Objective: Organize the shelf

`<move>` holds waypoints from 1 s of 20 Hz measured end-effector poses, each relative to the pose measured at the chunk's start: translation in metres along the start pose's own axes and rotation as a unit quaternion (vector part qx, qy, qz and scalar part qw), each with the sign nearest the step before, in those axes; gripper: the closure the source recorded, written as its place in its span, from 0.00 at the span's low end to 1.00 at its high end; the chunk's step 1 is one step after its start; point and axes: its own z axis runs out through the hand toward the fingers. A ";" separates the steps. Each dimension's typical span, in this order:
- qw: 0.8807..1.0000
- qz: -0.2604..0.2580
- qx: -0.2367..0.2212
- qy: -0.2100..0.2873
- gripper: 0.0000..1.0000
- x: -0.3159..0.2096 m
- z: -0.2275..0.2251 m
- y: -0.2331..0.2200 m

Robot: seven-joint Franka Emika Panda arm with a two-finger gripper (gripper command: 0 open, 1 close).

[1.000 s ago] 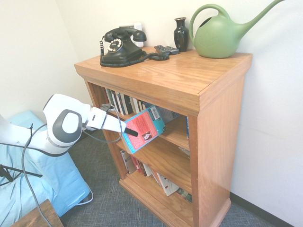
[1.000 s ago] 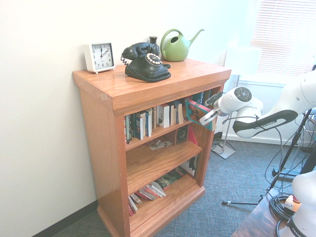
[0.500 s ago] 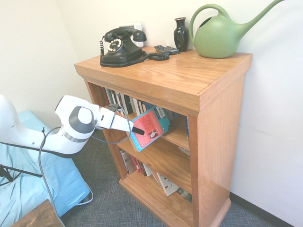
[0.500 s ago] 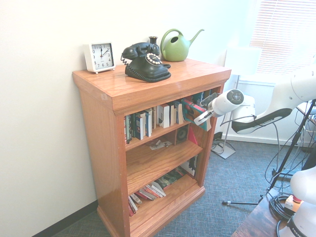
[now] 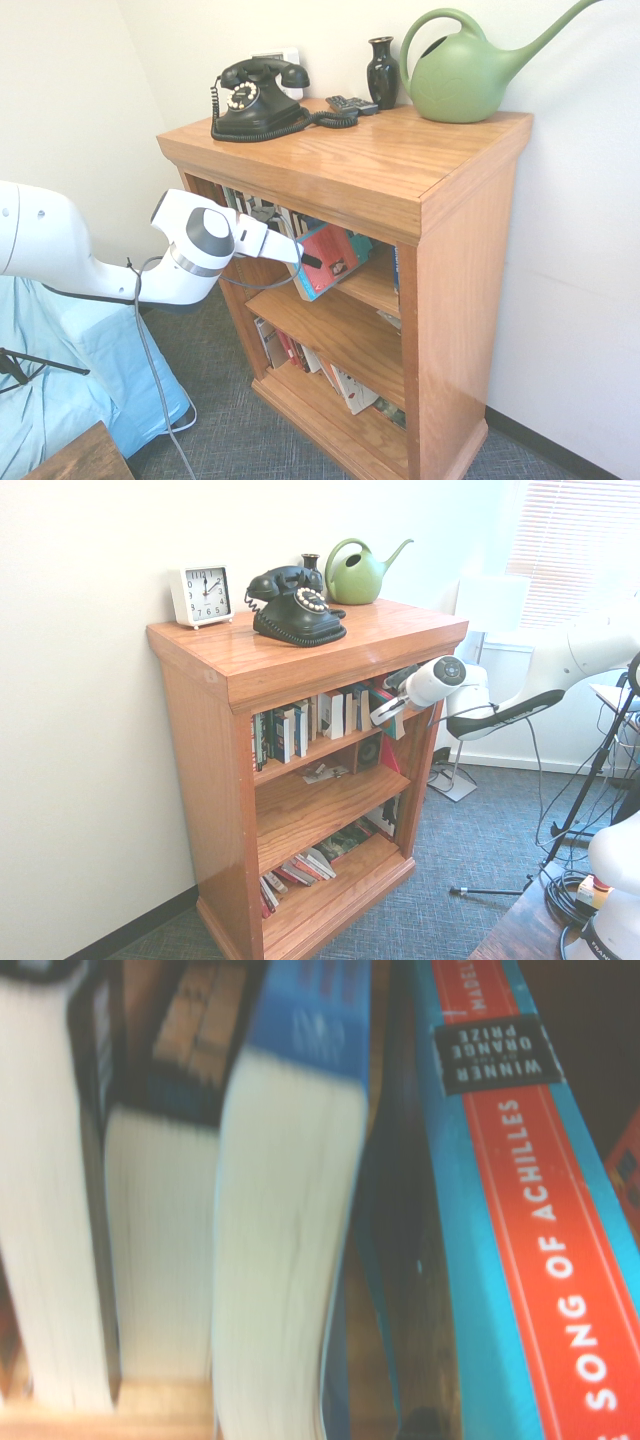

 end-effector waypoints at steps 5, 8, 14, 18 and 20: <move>1.000 0.000 -0.005 0.001 0.00 0.006 0.007 -0.003; 1.000 0.000 -0.004 0.003 0.00 0.011 0.010 -0.003; 1.000 -0.002 -0.001 0.003 0.00 0.012 0.010 -0.003; 1.000 -0.008 0.018 0.000 0.00 0.005 -0.001 -0.002; 1.000 -0.007 0.022 -0.001 0.00 0.000 -0.010 0.007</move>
